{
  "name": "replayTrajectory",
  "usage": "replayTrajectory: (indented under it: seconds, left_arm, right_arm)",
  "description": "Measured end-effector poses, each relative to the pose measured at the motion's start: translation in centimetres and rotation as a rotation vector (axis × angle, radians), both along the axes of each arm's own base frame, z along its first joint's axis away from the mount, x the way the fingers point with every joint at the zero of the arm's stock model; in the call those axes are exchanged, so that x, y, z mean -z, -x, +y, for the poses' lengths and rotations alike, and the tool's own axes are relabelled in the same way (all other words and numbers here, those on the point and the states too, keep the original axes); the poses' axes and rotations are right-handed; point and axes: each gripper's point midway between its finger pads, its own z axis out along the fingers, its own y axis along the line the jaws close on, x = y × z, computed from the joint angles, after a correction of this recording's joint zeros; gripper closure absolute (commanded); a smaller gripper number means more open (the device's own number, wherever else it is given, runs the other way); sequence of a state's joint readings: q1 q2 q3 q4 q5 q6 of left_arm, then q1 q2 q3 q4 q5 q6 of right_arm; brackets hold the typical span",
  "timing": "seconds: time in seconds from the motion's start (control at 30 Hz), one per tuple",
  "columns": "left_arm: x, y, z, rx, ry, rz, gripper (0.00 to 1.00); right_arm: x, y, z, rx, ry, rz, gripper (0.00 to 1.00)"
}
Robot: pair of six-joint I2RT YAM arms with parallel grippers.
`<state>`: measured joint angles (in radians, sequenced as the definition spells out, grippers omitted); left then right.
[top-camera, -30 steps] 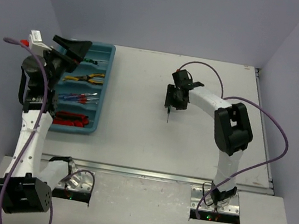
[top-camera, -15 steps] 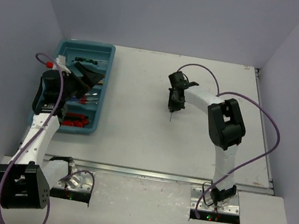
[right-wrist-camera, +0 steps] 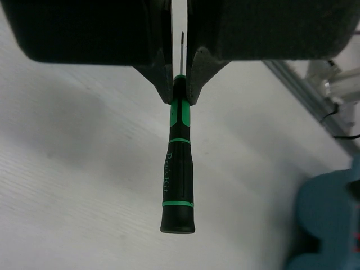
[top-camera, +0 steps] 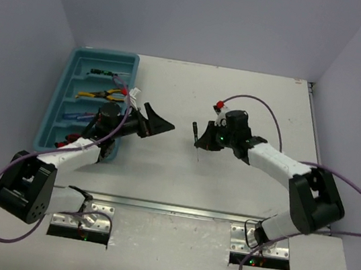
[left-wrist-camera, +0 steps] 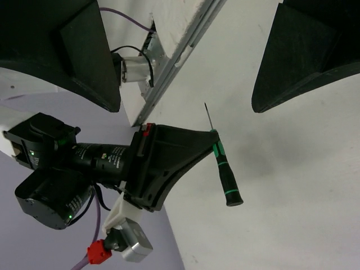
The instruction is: Sort the tools into containers
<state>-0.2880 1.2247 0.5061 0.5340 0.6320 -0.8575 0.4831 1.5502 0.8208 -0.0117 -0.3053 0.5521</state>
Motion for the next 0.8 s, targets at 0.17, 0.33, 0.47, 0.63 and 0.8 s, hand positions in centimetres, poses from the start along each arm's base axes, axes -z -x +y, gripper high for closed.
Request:
replayTrajectory:
  seconds: [0.17, 0.33, 0.47, 0.63, 0.8]
  left_arm:
    - [-3.9, 2.2, -3.5, 0.122, 0.076, -0.199, 0.04]
    - [-6.1, 3.5, -5.5, 0.172, 0.126, -0.306, 0.32]
    - [-6.2, 3.3, -6.0, 0.159, 0.132, -0.319, 0.40]
    - [-6.3, 3.3, -6.3, 0.156, 0.133, -0.323, 0.41]
    - [-6.2, 3.3, -6.8, 0.165, 0.123, -0.321, 0.51]
  right_arm:
    - [-7.2, 3.5, 3.0, -0.219, -0.302, -0.193, 1.00]
    - [-9.9, 5.6, 4.3, -0.344, -0.433, -0.224, 1.00]
    - [-10.9, 6.3, 4.2, -0.363, -0.468, -0.238, 1.00]
    - [-11.8, 6.8, 4.0, -0.361, -0.490, -0.256, 1.00]
    - [-13.5, 7.4, 4.3, -0.402, -0.538, -0.294, 1.00]
